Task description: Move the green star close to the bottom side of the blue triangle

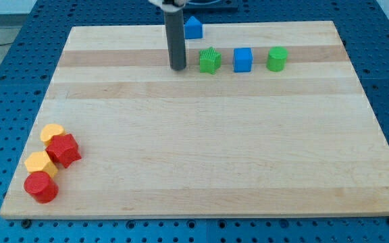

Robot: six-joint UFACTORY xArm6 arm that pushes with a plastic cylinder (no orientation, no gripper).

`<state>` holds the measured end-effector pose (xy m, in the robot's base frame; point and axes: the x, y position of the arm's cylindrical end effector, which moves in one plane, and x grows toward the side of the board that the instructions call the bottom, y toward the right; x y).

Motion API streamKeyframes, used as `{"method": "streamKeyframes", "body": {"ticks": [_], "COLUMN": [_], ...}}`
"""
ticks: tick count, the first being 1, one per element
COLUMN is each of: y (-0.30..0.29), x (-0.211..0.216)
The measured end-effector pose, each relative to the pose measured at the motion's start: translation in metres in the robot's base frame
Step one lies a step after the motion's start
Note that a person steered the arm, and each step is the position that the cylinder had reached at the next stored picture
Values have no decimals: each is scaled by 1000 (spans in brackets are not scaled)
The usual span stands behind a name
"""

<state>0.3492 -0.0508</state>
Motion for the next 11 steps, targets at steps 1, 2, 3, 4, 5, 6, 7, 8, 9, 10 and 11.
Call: {"method": "streamKeyframes", "body": {"ticks": [1, 2, 3, 4, 5, 6, 7, 8, 9, 10, 11], "y": [43, 118, 119, 91, 50, 15, -16, -29, -12, 9, 22], "x": [33, 19, -14, -27, -27, -16, -3, -7, -25, -46, -58]}}
